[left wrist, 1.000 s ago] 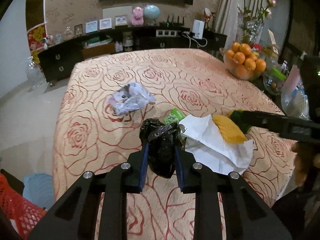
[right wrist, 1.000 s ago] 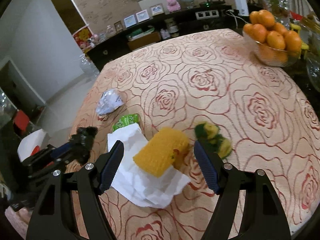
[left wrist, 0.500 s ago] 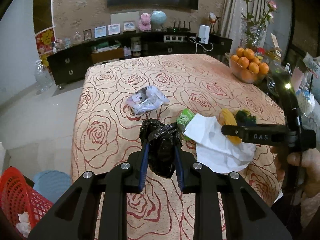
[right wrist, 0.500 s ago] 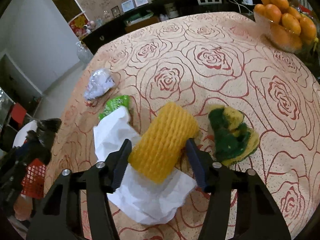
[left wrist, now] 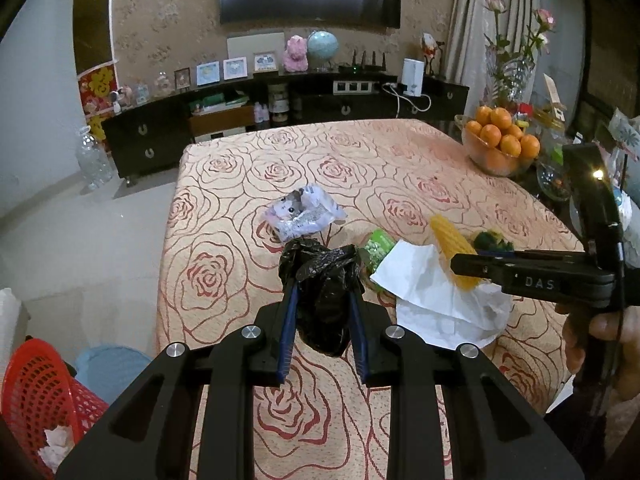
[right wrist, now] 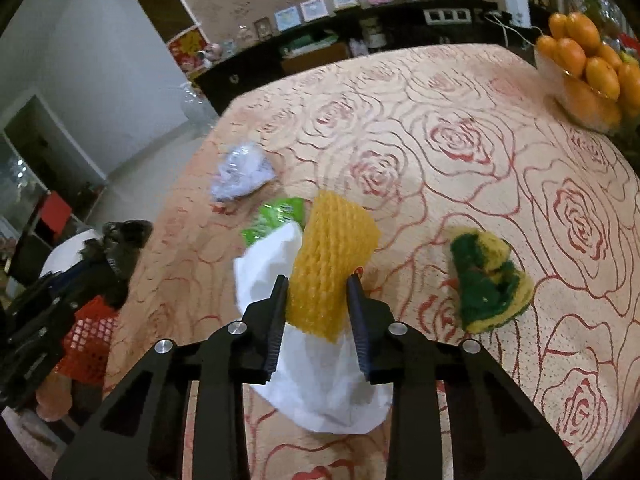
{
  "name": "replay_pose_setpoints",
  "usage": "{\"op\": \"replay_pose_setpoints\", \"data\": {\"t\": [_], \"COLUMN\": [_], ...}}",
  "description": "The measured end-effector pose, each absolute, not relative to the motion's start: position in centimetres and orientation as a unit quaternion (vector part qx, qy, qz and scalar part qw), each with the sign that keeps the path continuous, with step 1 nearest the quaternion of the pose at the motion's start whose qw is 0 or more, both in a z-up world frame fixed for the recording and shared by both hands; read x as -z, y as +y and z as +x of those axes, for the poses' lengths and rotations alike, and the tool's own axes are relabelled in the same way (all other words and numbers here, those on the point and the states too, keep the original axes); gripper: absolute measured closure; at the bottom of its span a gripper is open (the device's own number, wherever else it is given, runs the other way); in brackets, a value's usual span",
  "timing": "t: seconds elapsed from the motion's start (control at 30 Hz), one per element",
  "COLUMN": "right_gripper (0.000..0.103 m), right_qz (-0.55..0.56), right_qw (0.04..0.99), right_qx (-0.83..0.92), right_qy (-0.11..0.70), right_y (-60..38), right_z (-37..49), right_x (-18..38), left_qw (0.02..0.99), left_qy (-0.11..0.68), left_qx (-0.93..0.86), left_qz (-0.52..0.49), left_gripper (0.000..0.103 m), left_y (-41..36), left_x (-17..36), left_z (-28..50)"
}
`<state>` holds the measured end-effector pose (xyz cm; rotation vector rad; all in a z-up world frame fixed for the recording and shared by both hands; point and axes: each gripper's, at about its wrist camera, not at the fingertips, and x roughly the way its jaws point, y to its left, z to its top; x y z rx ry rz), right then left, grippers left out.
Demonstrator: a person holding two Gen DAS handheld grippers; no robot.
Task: Collect trash
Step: 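Lift the bag and foam net and carry them to the red basket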
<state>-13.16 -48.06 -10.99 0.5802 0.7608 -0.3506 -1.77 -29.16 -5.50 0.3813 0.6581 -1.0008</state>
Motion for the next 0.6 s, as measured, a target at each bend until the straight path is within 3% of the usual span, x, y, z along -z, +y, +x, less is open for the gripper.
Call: {"op": "replay_pose_setpoints", "data": {"t": [0.6], "right_gripper": [0.074], "right_qz": [0.236], "right_qw": [0.912], "right_qx": [0.141], "right_qy": [0.304], "right_y": [-44.6], "right_z": [-12.9], "right_x": [4.9], "left_qw": [0.837], "left_qy": [0.277], "left_qx": [0.455], "left_qz": [0.126], "left_gripper": [0.08], "left_y": [-25.1], "left_x": [1.1], "left_z": [-1.1]}}
